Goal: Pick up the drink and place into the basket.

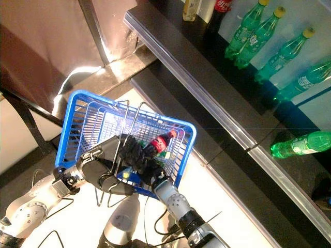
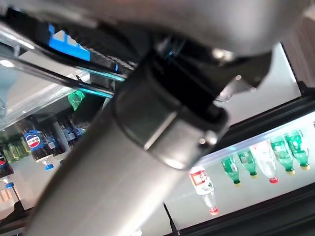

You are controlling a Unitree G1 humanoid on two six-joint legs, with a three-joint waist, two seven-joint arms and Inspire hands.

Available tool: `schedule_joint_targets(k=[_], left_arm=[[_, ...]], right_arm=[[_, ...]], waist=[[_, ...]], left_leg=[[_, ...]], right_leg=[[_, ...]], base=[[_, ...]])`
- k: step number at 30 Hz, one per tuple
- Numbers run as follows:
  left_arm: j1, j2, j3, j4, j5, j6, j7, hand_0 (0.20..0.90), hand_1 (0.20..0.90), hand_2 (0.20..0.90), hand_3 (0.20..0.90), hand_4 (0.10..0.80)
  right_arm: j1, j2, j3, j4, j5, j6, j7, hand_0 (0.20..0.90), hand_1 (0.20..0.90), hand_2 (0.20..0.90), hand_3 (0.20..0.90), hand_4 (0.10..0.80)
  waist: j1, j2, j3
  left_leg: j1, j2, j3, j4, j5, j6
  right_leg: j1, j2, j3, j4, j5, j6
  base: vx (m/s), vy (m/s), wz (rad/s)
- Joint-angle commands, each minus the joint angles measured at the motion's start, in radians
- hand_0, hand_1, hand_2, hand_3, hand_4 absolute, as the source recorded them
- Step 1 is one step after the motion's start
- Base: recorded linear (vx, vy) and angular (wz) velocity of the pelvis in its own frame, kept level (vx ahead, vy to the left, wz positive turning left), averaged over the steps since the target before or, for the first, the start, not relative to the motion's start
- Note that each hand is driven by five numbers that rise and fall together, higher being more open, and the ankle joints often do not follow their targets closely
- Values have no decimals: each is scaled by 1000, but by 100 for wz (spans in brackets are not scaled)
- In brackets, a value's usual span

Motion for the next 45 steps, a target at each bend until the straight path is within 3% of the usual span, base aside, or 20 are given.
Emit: schedule_joint_targets(k=[1,17,24,34,41,45], left_arm=[[-58,-181,96,-402,-309,-256,-273,300,300,300,200,100],[44,-196,153,-387,-329,-279,-284,300,300,300,200,100],[104,-179,212,-389,-349,-317,-297,300,300,300,200,100],[125,-177,272,-387,-355,-318,-201,300,300,300,200,100],[191,-244,320,-364,-328,-296,-130,300,300,300,200,100],[224,-273,331,-342,-212,-355,-49,300,300,300,200,100]], right_arm=[[46,66,27,-44,17,-45,44,900,900,900,900,800],[177,-67,-16,-349,-79,-101,81,900,900,900,900,800],[280,-195,-124,-572,-145,-148,94,900,900,900,900,800],[364,-255,-245,-794,-201,-166,156,900,900,900,900,800],[425,-303,-317,-948,-230,-166,303,900,900,900,900,800],[466,-327,-333,-983,-283,-160,326,900,900,900,900,800]], waist=[[-18,10,-324],[-57,-28,-320],[-98,-65,-313],[-141,-97,-312],[-161,-105,-319],[-170,-102,-327]], left_leg=[[46,25,-45,14,-39,10],[62,39,-8,-2,-41,19],[64,50,13,-3,-47,27],[83,66,36,-14,-53,31],[106,74,49,-27,-57,32],[115,73,54,-33,-58,32]], right_leg=[[-72,-14,-30,69,94,-60],[-72,-9,-13,54,107,-48],[-76,2,10,37,123,-35],[-70,16,32,23,129,-28],[-60,23,45,16,125,-30],[-58,21,54,11,123,-28]], base=[[35,-4,1],[0,0,0],[-13,-18,-11],[-2,-21,-1],[9,-6,-10],[8,15,-4]])
